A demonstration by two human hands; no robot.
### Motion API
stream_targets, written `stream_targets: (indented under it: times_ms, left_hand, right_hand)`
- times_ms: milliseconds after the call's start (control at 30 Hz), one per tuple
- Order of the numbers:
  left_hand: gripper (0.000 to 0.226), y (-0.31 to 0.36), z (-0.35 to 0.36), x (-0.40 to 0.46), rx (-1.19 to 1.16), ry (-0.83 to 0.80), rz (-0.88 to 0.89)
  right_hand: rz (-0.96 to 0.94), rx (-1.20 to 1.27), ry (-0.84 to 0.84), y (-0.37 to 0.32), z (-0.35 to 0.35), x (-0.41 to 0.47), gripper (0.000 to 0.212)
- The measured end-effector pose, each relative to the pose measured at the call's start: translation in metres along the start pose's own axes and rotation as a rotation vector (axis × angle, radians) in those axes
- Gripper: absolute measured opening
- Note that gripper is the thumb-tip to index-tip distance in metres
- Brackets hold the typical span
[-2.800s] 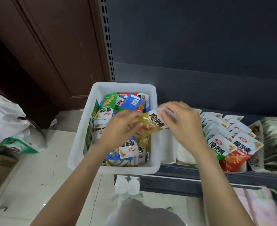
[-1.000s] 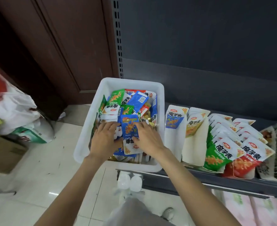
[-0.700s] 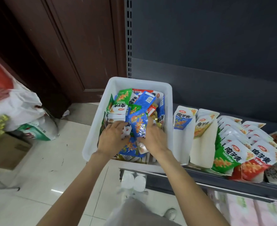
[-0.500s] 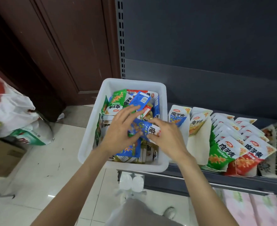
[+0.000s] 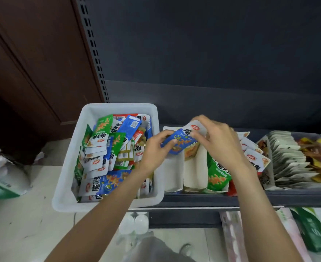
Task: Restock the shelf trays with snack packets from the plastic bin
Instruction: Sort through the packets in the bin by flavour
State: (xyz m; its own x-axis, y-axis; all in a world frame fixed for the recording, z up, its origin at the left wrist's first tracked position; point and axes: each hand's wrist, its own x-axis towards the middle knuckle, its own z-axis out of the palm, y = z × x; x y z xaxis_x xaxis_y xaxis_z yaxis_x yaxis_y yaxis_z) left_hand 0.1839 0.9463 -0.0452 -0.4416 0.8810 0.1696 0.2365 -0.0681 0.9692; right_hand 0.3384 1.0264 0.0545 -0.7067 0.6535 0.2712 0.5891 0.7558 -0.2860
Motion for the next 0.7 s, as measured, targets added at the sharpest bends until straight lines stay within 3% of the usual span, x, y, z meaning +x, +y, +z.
stream_targets:
  times_ms: [100, 233, 333, 433, 533, 600, 700]
  left_hand:
    - [0.018, -0.005, 0.009, 0.003, 0.056, 0.014, -0.005]
    - [0.029, -0.015, 0.003, 0.008, 0.606, 0.071, 0.124]
    - [0.043, -0.020, -0.005, 0.004, 0.807, 0.084, 0.156]
    - [0.050, -0.024, -0.011, -0.001, 0.836, 0.091, 0.108]
    - [0.047, -0.026, -0.014, -0.005, 0.831, 0.075, 0.072]
    - [0.049, -0.027, -0.015, -0.006, 0.793, 0.084, 0.045]
    - [0.054, -0.026, -0.016, -0.007, 0.767, 0.077, 0.006]
  right_hand:
    - [-0.025, -0.059, 0.026, 0.003, 0.003, 0.006, 0.021]
    - [-0.058, -0.152, -0.024, -0.002, 0.013, 0.014, 0.022]
    - [-0.067, -0.294, -0.105, -0.007, 0.028, 0.023, 0.031]
    - [-0.121, -0.376, -0.190, -0.010, 0.048, 0.032, 0.040]
    - [-0.163, -0.403, -0.215, -0.012, 0.069, 0.040, 0.028]
    - [-0.197, -0.425, -0.135, -0.007, 0.085, 0.043, 0.020]
    - [-0.194, -0.271, 0.085, 0.004, 0.101, 0.044, 0.030]
